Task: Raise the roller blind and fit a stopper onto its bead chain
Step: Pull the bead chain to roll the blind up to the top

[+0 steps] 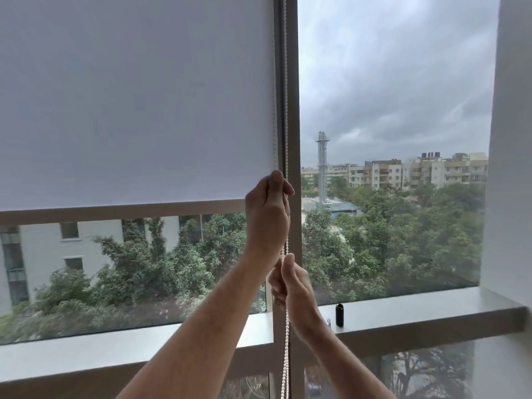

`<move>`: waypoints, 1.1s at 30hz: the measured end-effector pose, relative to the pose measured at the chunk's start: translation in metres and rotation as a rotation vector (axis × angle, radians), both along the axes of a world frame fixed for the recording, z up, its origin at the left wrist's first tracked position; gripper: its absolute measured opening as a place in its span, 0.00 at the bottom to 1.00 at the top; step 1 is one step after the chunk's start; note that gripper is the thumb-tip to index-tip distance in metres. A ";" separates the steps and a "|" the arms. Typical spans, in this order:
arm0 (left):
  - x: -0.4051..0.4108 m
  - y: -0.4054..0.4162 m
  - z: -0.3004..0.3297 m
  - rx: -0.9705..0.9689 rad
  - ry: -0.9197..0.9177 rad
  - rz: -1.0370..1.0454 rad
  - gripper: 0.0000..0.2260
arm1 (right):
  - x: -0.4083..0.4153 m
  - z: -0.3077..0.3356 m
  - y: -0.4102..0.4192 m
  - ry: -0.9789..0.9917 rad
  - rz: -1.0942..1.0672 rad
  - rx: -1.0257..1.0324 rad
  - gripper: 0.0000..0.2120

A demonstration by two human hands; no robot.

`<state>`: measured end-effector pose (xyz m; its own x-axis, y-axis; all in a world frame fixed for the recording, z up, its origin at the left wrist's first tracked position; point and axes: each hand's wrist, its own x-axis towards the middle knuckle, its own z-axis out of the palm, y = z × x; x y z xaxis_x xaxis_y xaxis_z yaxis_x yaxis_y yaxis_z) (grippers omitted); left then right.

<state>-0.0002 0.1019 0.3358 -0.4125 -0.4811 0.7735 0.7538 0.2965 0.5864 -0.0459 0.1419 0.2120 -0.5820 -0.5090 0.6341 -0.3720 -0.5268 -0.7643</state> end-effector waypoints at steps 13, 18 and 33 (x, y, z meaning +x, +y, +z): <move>0.007 -0.001 -0.061 -0.021 -0.020 0.062 0.17 | 0.004 0.184 0.005 -0.039 0.107 -0.123 0.21; 0.005 -0.002 -0.076 0.013 -0.058 -0.027 0.17 | 0.024 0.194 -0.010 0.053 -0.072 -0.170 0.19; 0.017 -0.030 0.037 -0.115 -0.047 -0.060 0.18 | 0.020 0.109 -0.016 0.293 -0.333 -0.195 0.17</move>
